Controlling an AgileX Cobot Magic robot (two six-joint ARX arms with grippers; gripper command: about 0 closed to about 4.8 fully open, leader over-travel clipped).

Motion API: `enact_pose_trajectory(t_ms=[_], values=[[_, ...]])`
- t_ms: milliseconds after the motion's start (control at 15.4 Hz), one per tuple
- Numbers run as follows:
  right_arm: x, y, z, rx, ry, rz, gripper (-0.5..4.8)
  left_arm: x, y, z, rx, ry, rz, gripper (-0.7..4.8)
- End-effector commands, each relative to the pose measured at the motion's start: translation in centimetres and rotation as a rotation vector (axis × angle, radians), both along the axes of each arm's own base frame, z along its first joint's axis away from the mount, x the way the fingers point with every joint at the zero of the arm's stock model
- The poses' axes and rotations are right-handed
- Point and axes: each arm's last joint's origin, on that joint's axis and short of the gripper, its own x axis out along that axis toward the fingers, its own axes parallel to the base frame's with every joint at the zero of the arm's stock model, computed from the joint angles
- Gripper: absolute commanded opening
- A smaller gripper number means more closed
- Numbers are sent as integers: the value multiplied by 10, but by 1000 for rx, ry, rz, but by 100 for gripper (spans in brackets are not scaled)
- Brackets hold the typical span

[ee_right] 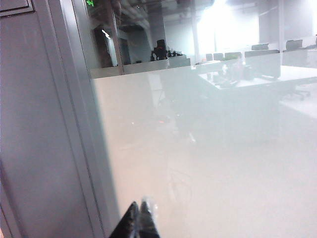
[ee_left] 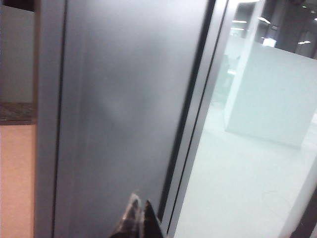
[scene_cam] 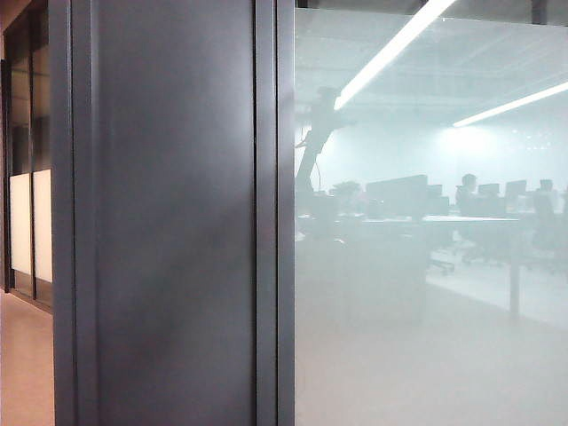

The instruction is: Raise the arm to find the leftmost switch on the wall and turn off the lights.

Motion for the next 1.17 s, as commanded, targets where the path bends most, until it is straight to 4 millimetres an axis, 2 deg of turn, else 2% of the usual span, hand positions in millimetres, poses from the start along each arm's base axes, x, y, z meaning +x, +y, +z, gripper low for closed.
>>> enact_pose_trajectory(t_ms=[65, 584, 714, 779, 844, 973, 1038, 1168], values=[[-1, 0, 0, 1, -2, 2, -1, -1, -1, 1, 0, -1, -18, -5], [-1, 0, 0, 1, -2, 2, -1, 0, -1, 0, 1, 7, -17, -5], [-1, 0, 0, 1, -1, 2, -1, 0, -1, -1, 71, -13, -5, -5], [-1, 0, 0, 1, -1, 2, -1, 0, 0, 0, 85, -20, 18, -5], [-1, 0, 0, 1, -1, 2, -1, 0, 3, -4, 91, -12, 120, -5], [-1, 0, 0, 1, -1, 2, -1, 6, 10, -23, 49, 5, 370, -5], [-1, 0, 0, 1, -2, 2, -1, 8, 13, -36, 27, 11, 433, -5], [-1, 0, 0, 1, -1, 2, 0, 18, 14, -65, -31, 30, 439, -5]])
